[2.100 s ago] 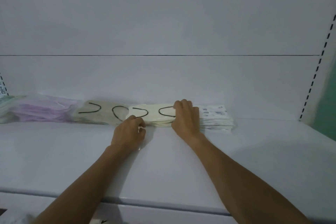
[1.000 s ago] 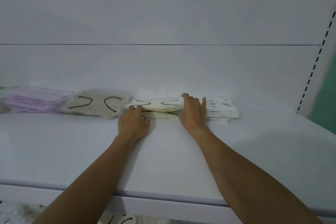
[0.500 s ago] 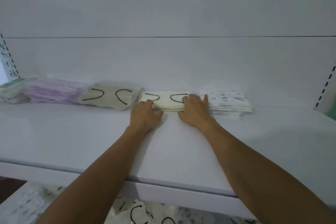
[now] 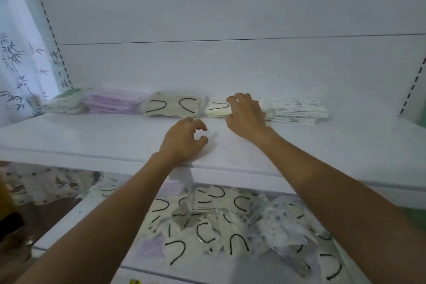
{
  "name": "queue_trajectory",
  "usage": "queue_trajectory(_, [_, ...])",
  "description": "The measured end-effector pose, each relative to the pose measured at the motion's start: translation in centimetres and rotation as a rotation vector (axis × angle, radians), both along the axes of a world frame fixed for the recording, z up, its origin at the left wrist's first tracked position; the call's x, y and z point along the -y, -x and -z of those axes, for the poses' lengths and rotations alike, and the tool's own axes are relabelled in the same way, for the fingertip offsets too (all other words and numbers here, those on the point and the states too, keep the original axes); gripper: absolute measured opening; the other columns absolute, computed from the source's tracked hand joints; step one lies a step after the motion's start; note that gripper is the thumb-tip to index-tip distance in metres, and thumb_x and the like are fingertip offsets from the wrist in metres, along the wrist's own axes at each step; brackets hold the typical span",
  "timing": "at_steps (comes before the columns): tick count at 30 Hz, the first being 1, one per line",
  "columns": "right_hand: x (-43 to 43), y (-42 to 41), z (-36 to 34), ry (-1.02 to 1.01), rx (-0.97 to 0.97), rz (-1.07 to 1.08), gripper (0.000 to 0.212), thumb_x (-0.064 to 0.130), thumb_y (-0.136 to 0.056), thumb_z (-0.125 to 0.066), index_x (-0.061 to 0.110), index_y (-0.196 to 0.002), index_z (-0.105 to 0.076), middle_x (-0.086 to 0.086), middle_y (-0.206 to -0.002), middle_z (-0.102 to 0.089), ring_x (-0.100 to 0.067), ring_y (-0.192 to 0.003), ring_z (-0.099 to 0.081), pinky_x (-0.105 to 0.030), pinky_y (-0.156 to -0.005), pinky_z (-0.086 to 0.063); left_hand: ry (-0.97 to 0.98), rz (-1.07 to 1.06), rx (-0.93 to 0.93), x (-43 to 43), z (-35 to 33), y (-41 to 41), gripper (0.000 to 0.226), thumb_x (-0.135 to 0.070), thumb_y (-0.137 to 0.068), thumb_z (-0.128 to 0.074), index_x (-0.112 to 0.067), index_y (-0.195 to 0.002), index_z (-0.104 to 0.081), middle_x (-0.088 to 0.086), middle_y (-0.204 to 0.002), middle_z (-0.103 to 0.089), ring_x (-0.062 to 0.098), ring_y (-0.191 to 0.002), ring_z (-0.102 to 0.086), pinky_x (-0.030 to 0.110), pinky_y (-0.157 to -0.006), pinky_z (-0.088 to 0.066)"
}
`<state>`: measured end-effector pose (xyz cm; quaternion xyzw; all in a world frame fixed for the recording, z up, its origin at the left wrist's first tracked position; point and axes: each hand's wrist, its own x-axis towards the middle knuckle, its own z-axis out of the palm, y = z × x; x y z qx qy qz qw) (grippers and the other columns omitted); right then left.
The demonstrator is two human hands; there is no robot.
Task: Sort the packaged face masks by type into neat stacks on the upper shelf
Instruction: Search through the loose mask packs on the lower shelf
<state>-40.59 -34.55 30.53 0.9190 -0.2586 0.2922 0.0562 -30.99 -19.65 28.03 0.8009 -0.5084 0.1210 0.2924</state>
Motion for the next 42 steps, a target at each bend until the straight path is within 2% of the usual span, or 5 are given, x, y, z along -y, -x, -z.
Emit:
queue_trajectory(13, [-22.1,-6.4,3.5,0.035,0.098,-0.337,0.037,-0.003,-0.071,-0.053,-0.003,-0.107,-0.061,-0.019,-0.104,-0.063,-0.037,-0.096,-0.057,-0.042,-0.073,-0.044,0.023,-0.137,-0.112,-22.1,4.9,-5.2,0.018,-0.014,-0.085,-0.059,-0.012,-0.101,-0.066,0.004,-0.107,-0.057,0.016,-0.091,-0.058,0.028,-0.079,-0.045])
queue_trajectory(18, [-26.3,-9.5,5.4,-0.005,0.035,-0.422,0.036,0.000,-0.081,-0.048,0.000,-0.115,-0.058,-0.014,-0.116,-0.060,-0.031,-0.107,-0.052,-0.039,-0.084,-0.040,-0.027,-0.189,-0.167,-26.1,6.9,-7.3,0.019,-0.016,-0.085,-0.059,-0.012,-0.103,-0.064,0.006,-0.111,-0.057,0.017,-0.096,-0.058,0.028,-0.080,-0.043])
queue_trajectory(26, [-27.0,-14.8,10.9,0.036,-0.047,-0.432,0.020,0.009,-0.059,-0.059,0.009,-0.077,-0.068,-0.003,-0.076,-0.068,-0.025,-0.072,-0.061,-0.032,-0.065,-0.047,-0.102,-0.366,-0.181,-26.9,11.1,-12.0,0.028,-0.025,-0.085,-0.058,-0.019,-0.112,-0.061,0.001,-0.115,-0.054,0.019,-0.108,-0.052,0.027,-0.075,-0.036])
queue_trajectory(33, [-23.7,-20.5,19.3,-0.220,-0.266,-0.460,0.039,0.005,-0.086,-0.046,0.005,-0.125,-0.054,-0.009,-0.127,-0.056,-0.026,-0.120,-0.047,-0.034,-0.096,-0.038,-0.183,-0.407,-0.346,-23.3,17.4,-16.7,0.031,-0.022,-0.084,-0.059,-0.016,-0.114,-0.061,0.008,-0.116,-0.055,0.023,-0.110,-0.052,0.029,-0.082,-0.042])
queue_trajectory(42, [-15.9,-24.7,26.7,-0.297,-0.360,-0.225,0.031,0.005,-0.084,-0.048,0.001,-0.114,-0.057,-0.017,-0.115,-0.061,-0.034,-0.108,-0.055,-0.037,-0.090,-0.041,-0.351,-0.318,-0.301,-18.6,24.0,-22.1,0.041,-0.026,-0.084,-0.058,-0.018,-0.125,-0.054,0.008,-0.131,-0.048,0.026,-0.120,-0.044,0.034,-0.093,-0.040])
